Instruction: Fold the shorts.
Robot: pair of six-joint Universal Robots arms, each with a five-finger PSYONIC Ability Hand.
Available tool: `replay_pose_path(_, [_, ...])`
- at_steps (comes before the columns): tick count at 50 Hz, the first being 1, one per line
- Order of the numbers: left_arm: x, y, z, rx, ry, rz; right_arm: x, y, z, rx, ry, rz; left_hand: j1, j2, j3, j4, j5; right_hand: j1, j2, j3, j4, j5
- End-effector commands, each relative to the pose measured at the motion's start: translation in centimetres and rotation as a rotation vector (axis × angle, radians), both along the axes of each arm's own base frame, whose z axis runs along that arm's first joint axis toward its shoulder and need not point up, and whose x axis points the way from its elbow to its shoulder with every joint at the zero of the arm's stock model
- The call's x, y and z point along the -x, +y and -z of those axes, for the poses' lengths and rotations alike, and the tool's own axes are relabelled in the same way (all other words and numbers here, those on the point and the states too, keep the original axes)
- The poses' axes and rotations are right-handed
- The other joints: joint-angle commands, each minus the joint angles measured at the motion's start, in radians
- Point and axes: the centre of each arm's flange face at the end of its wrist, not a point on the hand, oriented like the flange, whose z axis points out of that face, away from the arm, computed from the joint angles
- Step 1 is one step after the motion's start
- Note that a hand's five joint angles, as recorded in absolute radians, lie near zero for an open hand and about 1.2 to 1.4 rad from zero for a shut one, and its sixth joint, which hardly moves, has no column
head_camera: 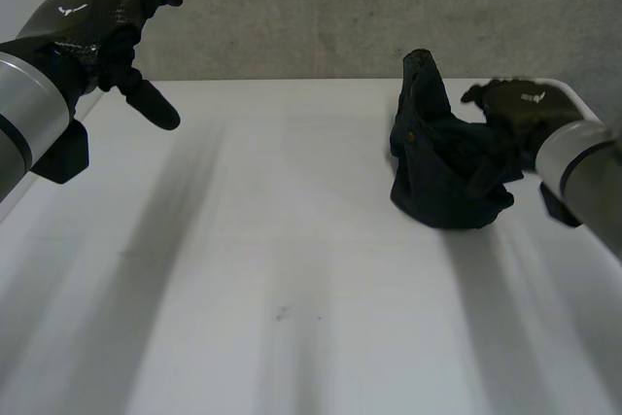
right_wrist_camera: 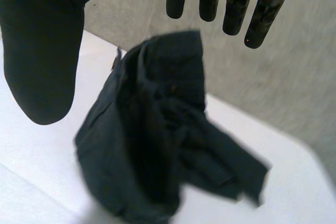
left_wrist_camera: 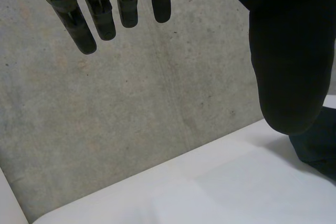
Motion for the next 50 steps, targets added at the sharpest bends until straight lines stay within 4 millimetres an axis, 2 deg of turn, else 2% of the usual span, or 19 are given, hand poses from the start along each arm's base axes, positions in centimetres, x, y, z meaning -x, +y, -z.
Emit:
replay_pose_path(1, [0.1, -0.3, 0.4, -0.005, -0.003, 0.000, -0.6, -2.1, 5.7, -0.130, -0.162, 0.069, -0.013, -0.021, -0.032, -0.024, -0.046, 0.028, -0.011, 0.011, -0.040, -0.060])
replay_pose_path(9, [0.2, -0.4, 0.5, -0.008, -0.002, 0.000, -1.7, -5.1, 9.8, -0.091, -0.133, 0.072, -0.014, -0.021, -0.033, -0.025, -0.047, 0.110, 0.071, 0.093, 0.042, 0.022])
replay_pose_path(10, [0.2, -0.4, 0.5, -0.008, -0.002, 0.000, -2.0, -5.6, 10.2, -0.086, -0.110, 0.063, -0.014, -0.021, -0.033, -0.025, -0.047, 0.614, 0.576, 0.598, 0.547, 0.526])
replay_pose_path(12, [0.2, -0.4, 0.5, -0.010, -0.003, 0.000, -2.3, -5.7, 10.5, -0.075, -0.090, 0.042, -0.013, -0.020, -0.032, -0.024, -0.046, 1.209, 1.171, 1.193, 1.142, 1.121])
replay_pose_path(15, [0.1, -0.3, 0.5, -0.008, -0.002, 0.000, -3.1, -5.5, 9.7, -0.023, -0.063, -0.016, -0.013, -0.021, -0.032, -0.024, -0.046, 1.250, 1.211, 1.233, 1.182, 1.161])
replay_pose_path(16, [0.1, -0.4, 0.5, -0.008, -0.002, -0.002, -3.7, -5.1, 9.4, -0.010, -0.057, -0.047, -0.014, -0.021, -0.033, -0.025, -0.047, 1.250, 1.211, 1.233, 1.182, 1.161])
replay_pose_path(17, [0.1, -0.4, 0.4, -0.007, -0.002, -0.002, -5.5, -3.5, 8.4, 0.020, -0.049, -0.144, -0.014, -0.021, -0.033, -0.025, -0.047, 1.250, 1.211, 1.233, 1.182, 1.161])
replay_pose_path(20, [0.1, -0.3, 0.2, 0.004, 0.001, 0.000, -8.9, 0.1, 7.6, 0.045, -0.038, -0.318, -0.014, -0.021, -0.033, -0.025, -0.047, 1.250, 1.211, 1.233, 1.182, 1.161])
replay_pose_path(21, [0.1, -0.3, 0.2, 0.006, 0.003, 0.000, -10.7, 2.3, 7.5, 0.055, -0.023, -0.424, -0.014, -0.021, -0.033, -0.025, -0.047, 1.250, 1.211, 1.233, 1.182, 1.161])
replay_pose_path(23, [0.1, -0.3, 0.0, 0.015, 0.005, -0.002, -12.3, 4.6, 7.4, 0.064, -0.005, -0.520, -0.014, -0.021, -0.033, -0.025, -0.047, 1.250, 1.211, 1.233, 1.182, 1.161])
replay_pose_path(24, [0.0, -0.3, -0.1, 0.018, 0.007, -0.002, -13.5, 6.8, 7.6, 0.075, 0.020, -0.614, -0.014, -0.021, -0.033, -0.025, -0.047, 1.250, 1.211, 1.233, 1.182, 1.161])
replay_pose_path(27, [0.0, -0.4, -0.2, 0.024, 0.009, -0.006, -15.0, 9.8, 7.7, 0.103, 0.055, -0.732, -0.014, -0.021, -0.033, -0.025, -0.047, 1.250, 1.211, 1.233, 1.182, 1.161])
replay_pose_path(28, [0.0, -0.4, -0.2, 0.024, 0.009, -0.006, -16.0, 11.6, 7.7, 0.126, 0.070, -0.797, -0.014, -0.021, -0.033, -0.025, -0.047, 1.250, 1.211, 1.233, 1.182, 1.161])
replay_pose_path(32, [-0.1, -0.4, -0.3, 0.029, 0.011, -0.009, -17.4, 14.2, 7.8, 0.157, 0.074, -0.885, -0.014, -0.021, -0.033, -0.025, -0.047, 1.250, 1.211, 1.233, 1.182, 1.161])
replay_pose_path(35, [-0.2, -0.5, -0.4, 0.032, 0.012, -0.011, -18.0, 14.7, 8.0, 0.161, 0.069, -0.904, -0.014, -0.021, -0.033, -0.025, -0.047, 1.250, 1.211, 1.233, 1.182, 1.161])
replay_pose_path(39, [-0.3, -0.6, -0.5, 0.035, 0.013, -0.014, -18.6, 15.3, 7.7, 0.167, 0.054, -0.920, -0.013, -0.021, -0.032, -0.024, -0.046, 0.149, 0.111, 0.133, 0.082, 0.061])
replay_pose_path(40, [-0.3, -0.6, -0.6, 0.037, 0.013, -0.014, -18.5, 15.0, 7.2, 0.181, 0.052, -0.902, -0.013, -0.020, -0.032, -0.024, -0.046, 0.028, -0.011, 0.011, -0.040, -0.060])
replay_pose_path(46, [-0.1, -0.7, -0.2, 0.020, 0.006, -0.005, -17.7, 14.1, 4.5, 0.218, 0.032, -0.819, 0.010, 0.003, -0.009, 0.000, -0.023, 0.028, -0.011, 0.011, -0.040, -0.060])
replay_pose_path(50, [-0.1, -0.6, 0.8, -0.005, -0.029, -0.003, -15.5, 12.3, 3.2, 0.170, 0.043, -0.742, 0.013, 0.006, -0.006, 0.003, -0.020, 0.028, -0.011, 0.011, -0.040, -0.060])
